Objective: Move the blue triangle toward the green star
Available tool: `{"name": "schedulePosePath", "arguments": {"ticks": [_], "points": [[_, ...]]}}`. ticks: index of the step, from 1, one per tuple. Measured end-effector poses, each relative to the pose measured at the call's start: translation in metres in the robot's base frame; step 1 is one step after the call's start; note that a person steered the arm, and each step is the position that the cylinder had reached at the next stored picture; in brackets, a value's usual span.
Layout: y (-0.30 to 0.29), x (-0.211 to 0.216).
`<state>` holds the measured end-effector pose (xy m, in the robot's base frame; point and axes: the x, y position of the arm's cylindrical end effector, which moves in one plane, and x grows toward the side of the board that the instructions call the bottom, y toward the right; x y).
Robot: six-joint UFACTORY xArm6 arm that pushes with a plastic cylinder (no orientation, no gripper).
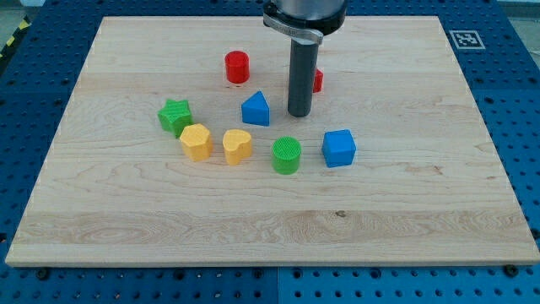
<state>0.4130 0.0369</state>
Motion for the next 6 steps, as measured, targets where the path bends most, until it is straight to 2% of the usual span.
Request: {"name": "schedulePosePath", "arguments": {"ticks": [3,6], "points": [[-0.023,0.013],[-0.107,-0.001]]}}
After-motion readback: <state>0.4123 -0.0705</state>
